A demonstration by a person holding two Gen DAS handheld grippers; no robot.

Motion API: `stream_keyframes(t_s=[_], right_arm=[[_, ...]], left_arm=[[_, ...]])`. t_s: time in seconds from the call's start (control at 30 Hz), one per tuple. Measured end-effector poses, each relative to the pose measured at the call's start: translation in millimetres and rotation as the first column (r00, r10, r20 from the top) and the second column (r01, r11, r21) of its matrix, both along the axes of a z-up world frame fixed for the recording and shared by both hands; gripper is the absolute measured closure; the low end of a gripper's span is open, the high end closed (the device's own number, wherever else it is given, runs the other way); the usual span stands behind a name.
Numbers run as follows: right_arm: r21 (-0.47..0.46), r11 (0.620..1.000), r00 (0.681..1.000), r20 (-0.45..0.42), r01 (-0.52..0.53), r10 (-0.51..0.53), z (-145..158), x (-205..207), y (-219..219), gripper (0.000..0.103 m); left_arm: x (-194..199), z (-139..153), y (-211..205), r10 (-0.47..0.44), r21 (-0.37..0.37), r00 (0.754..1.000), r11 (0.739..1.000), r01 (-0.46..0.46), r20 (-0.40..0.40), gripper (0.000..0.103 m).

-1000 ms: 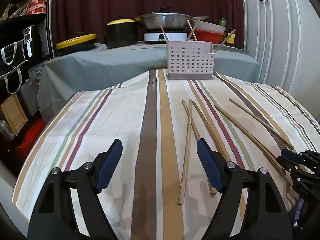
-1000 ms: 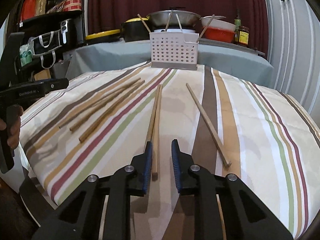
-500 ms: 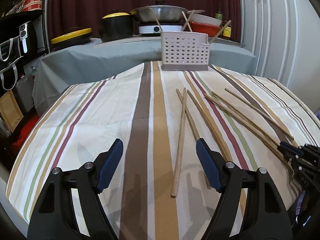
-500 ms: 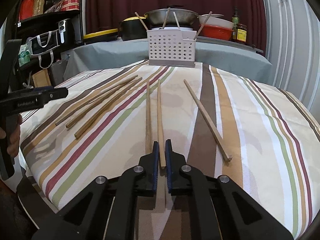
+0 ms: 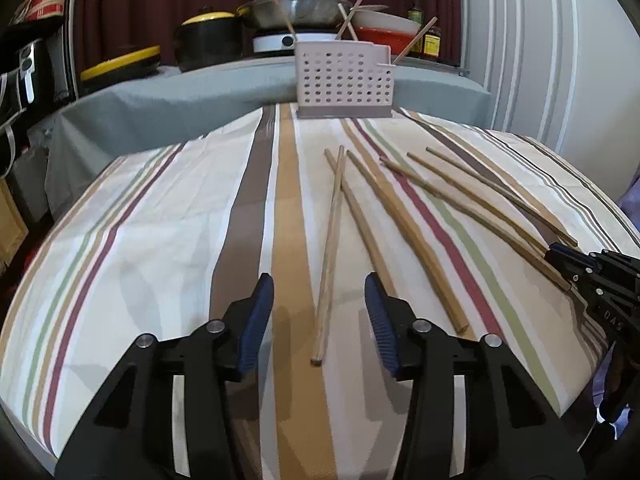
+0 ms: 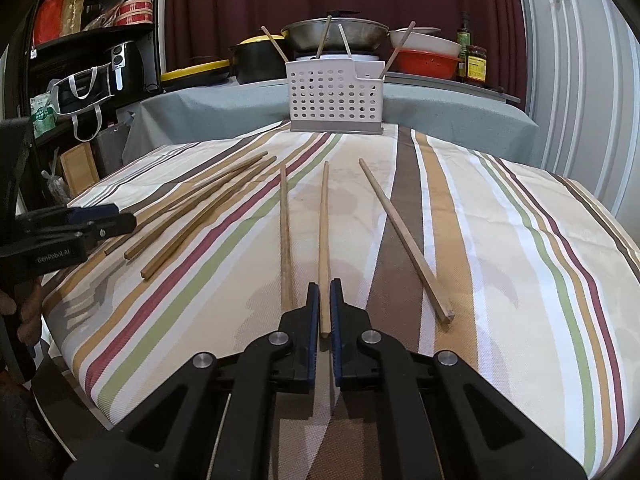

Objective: Organize utensils
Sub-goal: 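Close the left tool on one chopstick while the right tool closes on another, then lift both held chopsticks upright and carry them over the white holder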

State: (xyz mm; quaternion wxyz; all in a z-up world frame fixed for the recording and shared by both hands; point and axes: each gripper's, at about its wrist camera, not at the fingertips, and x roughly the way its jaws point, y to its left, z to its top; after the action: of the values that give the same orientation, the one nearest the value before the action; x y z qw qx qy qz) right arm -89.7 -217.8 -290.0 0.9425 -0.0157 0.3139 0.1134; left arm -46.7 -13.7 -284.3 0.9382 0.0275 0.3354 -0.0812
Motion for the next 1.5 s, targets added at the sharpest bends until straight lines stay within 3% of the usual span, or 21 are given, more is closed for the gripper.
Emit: stream_keyframes(t_s=[0.23,0.3,0.47,0.5,0.9,1.5], right_arm=[[0.002,1.0,1.0,0.001,0.0,0.0,0,0,0,0.097],[0.004,1.0,1.0,0.001,0.001,-0.001,1,0,0,0.097],[0.006,1.0,1.0,0.003,0.001,-0.001,0,0,0,0.097],[0.006,1.0,1.0,0.003,0.0,0.0,0,0,0,0.097],[0.01,1.0,1.0,0.025,-0.003,0.002,9,-2,0,0.097],[0.009,1.0,0.982,0.187,0.022,-0.023,73,-6,-6,0.097]], left_arm=[[-7,-10,1,-0.002,-0.009,1.0,1.0,0.002,-0.019,0.069],[-8,-11,2,0.003,-0.015,1.0,1.0,-0.003,-0.013,0.08],[-10,-13,5,0.008,-0.032,1.0,0.999,-0.008,0.003,0.088],[-10,-13,5,0.007,-0.033,1.0,0.999,-0.007,0.006,0.095],[-13,-5,3,-0.008,-0.026,1.0,1.0,0.008,0.03,0.097],[-26,75,4,-0.011,-0.032,0.98,0.999,0.018,0.201,0.097]])
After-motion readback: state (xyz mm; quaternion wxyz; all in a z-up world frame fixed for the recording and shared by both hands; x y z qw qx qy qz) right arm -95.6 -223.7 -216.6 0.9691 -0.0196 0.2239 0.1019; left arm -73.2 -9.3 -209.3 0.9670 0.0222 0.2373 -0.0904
